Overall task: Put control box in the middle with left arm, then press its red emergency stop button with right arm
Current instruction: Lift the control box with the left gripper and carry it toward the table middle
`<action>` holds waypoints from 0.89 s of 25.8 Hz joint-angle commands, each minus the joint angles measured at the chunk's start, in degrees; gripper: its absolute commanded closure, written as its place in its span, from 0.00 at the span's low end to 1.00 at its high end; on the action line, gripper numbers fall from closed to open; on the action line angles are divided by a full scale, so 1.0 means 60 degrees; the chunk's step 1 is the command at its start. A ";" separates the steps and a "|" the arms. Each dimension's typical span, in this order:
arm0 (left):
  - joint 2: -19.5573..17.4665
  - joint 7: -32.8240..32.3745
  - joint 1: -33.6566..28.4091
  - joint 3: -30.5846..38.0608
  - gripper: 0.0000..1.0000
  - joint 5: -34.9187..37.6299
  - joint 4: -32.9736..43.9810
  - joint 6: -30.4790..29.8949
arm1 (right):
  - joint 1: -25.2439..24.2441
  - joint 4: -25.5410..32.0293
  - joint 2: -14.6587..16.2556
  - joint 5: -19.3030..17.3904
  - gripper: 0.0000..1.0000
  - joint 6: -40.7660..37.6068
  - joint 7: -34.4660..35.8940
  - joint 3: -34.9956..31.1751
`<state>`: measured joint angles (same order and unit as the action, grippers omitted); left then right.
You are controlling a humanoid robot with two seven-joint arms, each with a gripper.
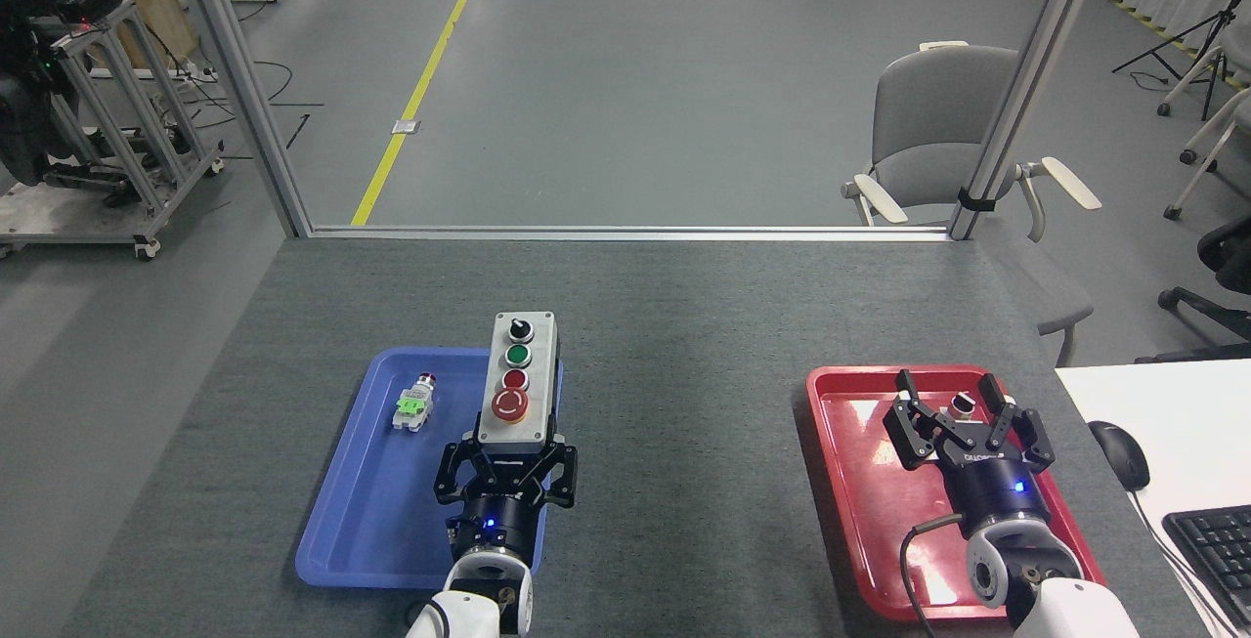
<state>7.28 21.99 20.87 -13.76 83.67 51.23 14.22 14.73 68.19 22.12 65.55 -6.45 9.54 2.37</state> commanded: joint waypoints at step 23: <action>0.0135 -0.0838 0.0432 -0.5983 1.00 -0.3692 0.0485 0.4045 | 0.0298 0.0003 0.0297 -0.0026 0.01 0.0108 -0.0037 0.0000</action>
<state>8.09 17.12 23.46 -47.61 61.92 54.96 38.13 16.52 68.20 23.68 65.39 -5.98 9.30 2.37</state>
